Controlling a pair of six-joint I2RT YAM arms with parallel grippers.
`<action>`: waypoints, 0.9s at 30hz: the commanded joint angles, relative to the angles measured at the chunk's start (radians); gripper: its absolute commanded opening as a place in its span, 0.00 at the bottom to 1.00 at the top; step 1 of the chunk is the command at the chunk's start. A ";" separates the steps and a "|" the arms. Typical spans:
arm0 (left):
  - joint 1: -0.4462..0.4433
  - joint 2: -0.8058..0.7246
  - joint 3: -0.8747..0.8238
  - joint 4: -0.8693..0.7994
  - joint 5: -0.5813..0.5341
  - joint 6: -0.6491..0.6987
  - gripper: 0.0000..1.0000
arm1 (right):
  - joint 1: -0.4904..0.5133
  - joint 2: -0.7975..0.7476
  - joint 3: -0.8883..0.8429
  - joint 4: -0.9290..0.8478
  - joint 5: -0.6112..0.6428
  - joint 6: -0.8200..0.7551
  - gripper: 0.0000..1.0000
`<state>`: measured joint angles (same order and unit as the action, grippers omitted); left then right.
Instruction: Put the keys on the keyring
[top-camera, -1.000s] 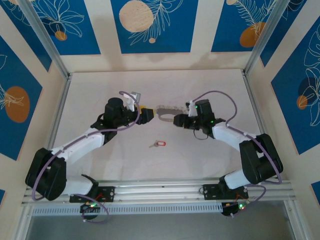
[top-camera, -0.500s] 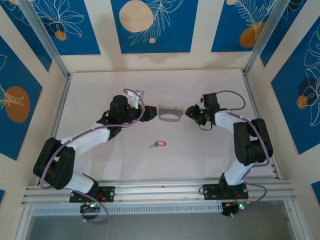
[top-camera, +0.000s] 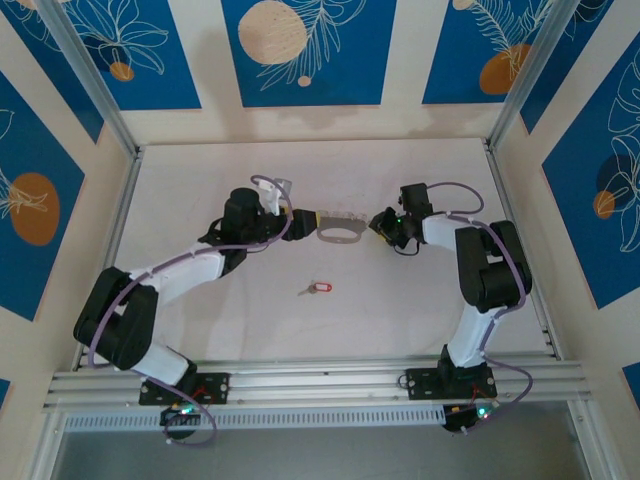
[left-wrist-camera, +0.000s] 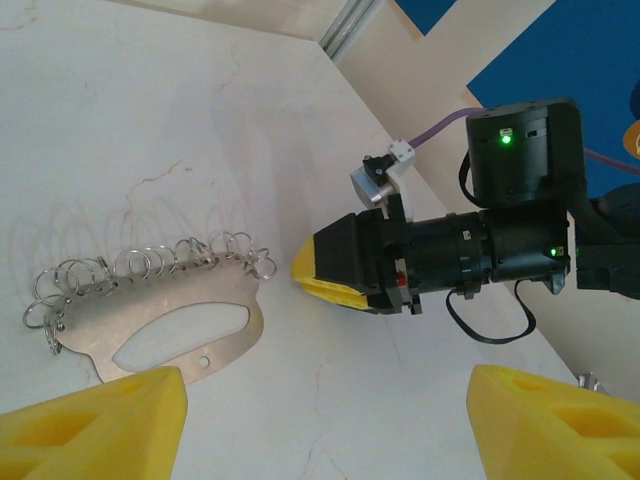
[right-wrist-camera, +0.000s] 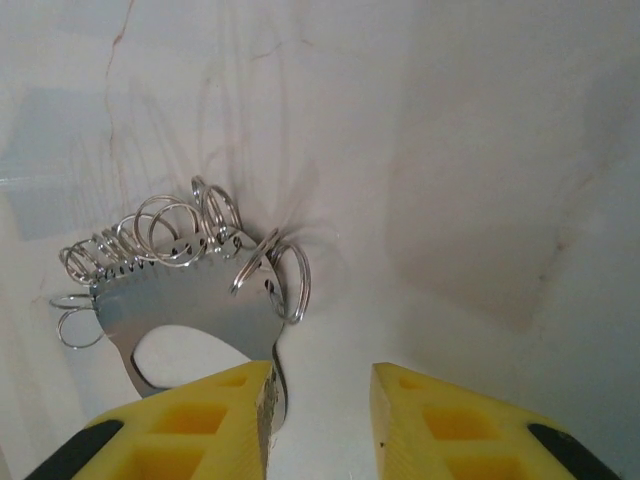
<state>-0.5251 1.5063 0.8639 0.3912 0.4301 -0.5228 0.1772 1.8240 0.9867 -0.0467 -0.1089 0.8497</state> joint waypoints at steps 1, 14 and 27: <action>-0.009 0.014 0.033 0.035 0.028 -0.009 0.74 | -0.009 0.022 0.039 0.017 -0.027 0.012 0.32; -0.008 0.044 0.046 0.046 0.036 -0.021 0.74 | -0.028 0.080 0.072 0.060 -0.096 0.043 0.28; -0.007 0.054 0.053 0.047 0.037 -0.023 0.74 | -0.020 0.126 0.061 0.104 -0.127 0.066 0.17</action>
<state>-0.5251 1.5425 0.8803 0.4118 0.4442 -0.5442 0.1513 1.9354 1.0428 0.0483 -0.2096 0.9028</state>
